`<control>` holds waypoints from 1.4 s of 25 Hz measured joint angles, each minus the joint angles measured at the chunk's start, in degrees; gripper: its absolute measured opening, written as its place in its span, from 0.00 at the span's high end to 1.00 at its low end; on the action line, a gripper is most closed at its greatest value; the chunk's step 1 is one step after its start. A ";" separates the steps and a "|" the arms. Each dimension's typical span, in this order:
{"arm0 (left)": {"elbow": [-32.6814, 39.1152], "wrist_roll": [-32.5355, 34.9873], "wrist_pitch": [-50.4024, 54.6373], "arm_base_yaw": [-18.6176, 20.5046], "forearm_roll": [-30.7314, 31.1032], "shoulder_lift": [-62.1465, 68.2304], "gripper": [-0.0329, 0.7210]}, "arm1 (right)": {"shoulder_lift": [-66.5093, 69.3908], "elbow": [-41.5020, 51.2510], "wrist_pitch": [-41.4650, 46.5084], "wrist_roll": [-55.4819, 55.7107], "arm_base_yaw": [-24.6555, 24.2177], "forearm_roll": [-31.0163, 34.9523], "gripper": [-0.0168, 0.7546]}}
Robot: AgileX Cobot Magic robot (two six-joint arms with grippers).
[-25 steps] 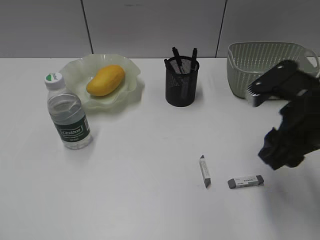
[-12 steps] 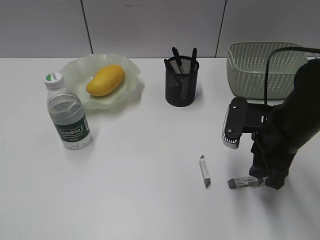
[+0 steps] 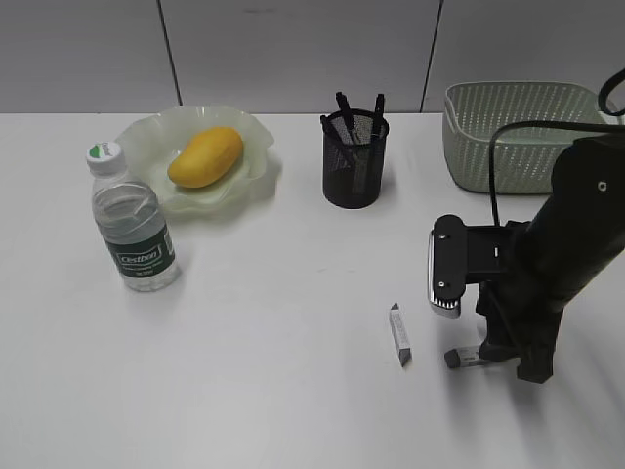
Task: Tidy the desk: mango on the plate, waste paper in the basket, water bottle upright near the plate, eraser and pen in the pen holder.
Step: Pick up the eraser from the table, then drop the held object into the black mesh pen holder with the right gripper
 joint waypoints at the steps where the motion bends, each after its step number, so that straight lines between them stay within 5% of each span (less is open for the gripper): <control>1: 0.00 0.00 0.00 0.00 0.00 0.00 0.64 | 0.07 0.18 0.00 -1.40 0.00 0.27 0.43; 6: 0.00 0.00 0.00 0.00 0.00 0.00 0.64 | 1.07 0.87 -0.59 -4.79 0.00 0.63 0.46; 14: 0.00 0.00 0.00 0.00 -0.04 0.00 0.64 | 2.59 1.05 -1.26 -5.06 0.00 0.91 0.70; 25: 0.00 0.00 0.00 0.00 -0.04 0.00 0.64 | 2.17 0.66 -1.21 1.62 0.00 1.61 0.76; 29: 0.00 0.00 0.00 0.00 -0.04 0.00 0.64 | -3.69 -0.97 -5.56 5.35 0.00 11.25 0.76; 35: 0.00 0.00 0.00 0.00 -0.04 0.00 0.64 | -9.09 -2.48 -35.80 8.74 0.10 35.37 0.76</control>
